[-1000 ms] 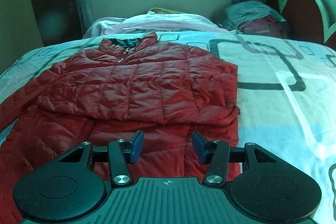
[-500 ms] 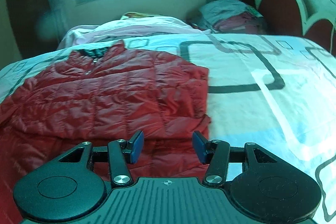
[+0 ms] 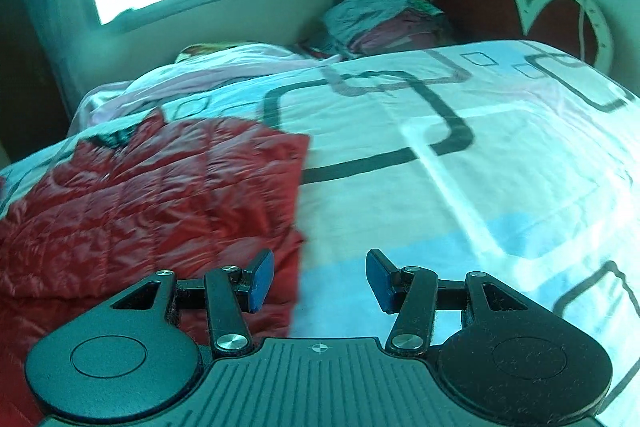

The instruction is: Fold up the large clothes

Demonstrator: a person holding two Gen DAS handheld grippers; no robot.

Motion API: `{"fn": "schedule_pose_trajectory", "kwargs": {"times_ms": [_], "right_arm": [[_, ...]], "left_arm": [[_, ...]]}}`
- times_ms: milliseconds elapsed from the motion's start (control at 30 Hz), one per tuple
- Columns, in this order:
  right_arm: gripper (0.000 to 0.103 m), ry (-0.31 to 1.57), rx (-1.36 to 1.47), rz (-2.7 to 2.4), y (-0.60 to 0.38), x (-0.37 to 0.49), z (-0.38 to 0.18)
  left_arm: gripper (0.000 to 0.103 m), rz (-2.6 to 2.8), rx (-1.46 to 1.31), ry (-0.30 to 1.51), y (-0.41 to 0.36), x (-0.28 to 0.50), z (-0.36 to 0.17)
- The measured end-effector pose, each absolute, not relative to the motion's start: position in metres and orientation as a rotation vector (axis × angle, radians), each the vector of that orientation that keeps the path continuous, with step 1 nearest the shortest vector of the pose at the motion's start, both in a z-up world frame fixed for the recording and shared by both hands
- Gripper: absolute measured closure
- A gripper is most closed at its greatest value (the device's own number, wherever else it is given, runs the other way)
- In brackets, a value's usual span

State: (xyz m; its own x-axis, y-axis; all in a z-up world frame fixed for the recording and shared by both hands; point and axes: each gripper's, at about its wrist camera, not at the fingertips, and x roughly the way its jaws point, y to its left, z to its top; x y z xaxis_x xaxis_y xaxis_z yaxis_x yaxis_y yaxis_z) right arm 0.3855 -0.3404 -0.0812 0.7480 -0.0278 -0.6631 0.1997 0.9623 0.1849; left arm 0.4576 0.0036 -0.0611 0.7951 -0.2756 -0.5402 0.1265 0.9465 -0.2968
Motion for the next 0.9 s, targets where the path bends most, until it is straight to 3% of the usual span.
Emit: {"fn": "schedule_pose_trajectory", "kwargs": {"times_ms": [333, 367, 433, 467, 500, 533, 600, 633, 733, 800, 900], "right_arm": [[0.051, 0.717, 0.33, -0.203, -0.396, 0.373, -0.08], [0.051, 0.718, 0.336, -0.206, -0.4, 0.371, -0.08], [0.051, 0.719, 0.352, -0.21, -0.407, 0.368, -0.079], [0.048, 0.718, 0.358, -0.215, -0.411, 0.367, -0.078], [0.021, 0.712, 0.36, -0.224, -0.412, 0.366, -0.076], [0.009, 0.69, 0.361, -0.215, -0.413, 0.364, -0.074], [0.007, 0.661, 0.372, -0.169, -0.412, 0.363, -0.069], [0.007, 0.655, 0.375, -0.146, -0.409, 0.365, -0.066], [0.022, 0.65, 0.409, -0.054, -0.394, 0.379, -0.063], [0.032, 0.667, 0.448, 0.027, -0.379, 0.394, -0.066], [0.038, 0.715, 0.489, 0.13, -0.35, 0.422, -0.076]], "left_arm": [[0.095, -0.403, -0.15, 0.733, -0.099, 0.479, -0.092], [0.087, -0.417, -0.147, 0.742, -0.108, 0.48, -0.095], [0.06, -0.443, -0.141, 0.767, -0.121, 0.48, -0.102], [0.026, -0.459, -0.15, 0.765, -0.123, 0.478, -0.102], [0.011, -0.458, -0.152, 0.748, -0.125, 0.474, -0.101], [0.013, -0.464, -0.147, 0.719, -0.125, 0.466, -0.097], [0.03, -0.482, -0.145, 0.678, -0.117, 0.454, -0.085], [0.033, -0.483, -0.164, 0.668, -0.107, 0.45, -0.08], [0.039, -0.407, -0.217, 0.596, -0.059, 0.436, -0.062], [0.051, -0.296, -0.203, 0.568, -0.02, 0.429, -0.061], [0.054, -0.128, -0.2, 0.594, 0.04, 0.428, -0.07]]}}
